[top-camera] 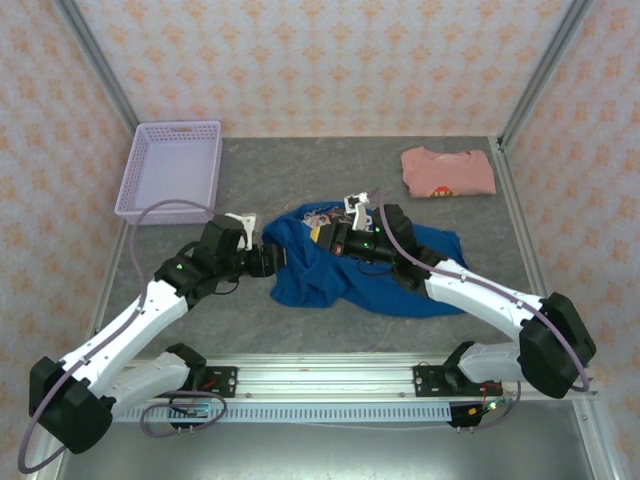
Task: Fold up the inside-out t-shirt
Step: Adjust the T-shirt at the center of the table.
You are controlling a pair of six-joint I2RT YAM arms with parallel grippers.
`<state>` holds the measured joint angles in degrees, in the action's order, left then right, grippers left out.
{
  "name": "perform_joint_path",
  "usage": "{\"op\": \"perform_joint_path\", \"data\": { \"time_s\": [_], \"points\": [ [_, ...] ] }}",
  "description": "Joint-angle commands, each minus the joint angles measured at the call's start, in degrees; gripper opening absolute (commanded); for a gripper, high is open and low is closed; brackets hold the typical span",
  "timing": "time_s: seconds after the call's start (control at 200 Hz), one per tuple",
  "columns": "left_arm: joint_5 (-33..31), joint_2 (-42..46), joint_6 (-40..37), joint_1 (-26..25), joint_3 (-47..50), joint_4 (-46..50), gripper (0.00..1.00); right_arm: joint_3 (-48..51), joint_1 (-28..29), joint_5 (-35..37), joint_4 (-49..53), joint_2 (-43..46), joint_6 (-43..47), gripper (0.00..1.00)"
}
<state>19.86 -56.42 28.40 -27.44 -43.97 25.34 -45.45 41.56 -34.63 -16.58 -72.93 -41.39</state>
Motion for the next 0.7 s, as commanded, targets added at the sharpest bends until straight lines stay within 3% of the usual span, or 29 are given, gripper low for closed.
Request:
{"op": "perform_joint_path", "data": {
  "time_s": [0.0, 0.31, 0.696],
  "points": [
    [3.96, -1.05, 5.96, -1.14, 0.44, -8.97, 0.56, -0.08, -0.25, 1.58, -2.15, -0.19, -0.15, 0.00],
    [5.63, -10.20, 7.92, -3.79, -4.97, -13.12, 0.35, 0.36, -0.25, 2.46, -1.00, 0.72, 0.70, 0.00],
    [4.18, -16.27, 6.70, -3.88, -8.14, -12.96, 0.27, 0.63, -0.25, 2.46, -0.97, 1.22, 1.21, 0.00]
  ]
}}
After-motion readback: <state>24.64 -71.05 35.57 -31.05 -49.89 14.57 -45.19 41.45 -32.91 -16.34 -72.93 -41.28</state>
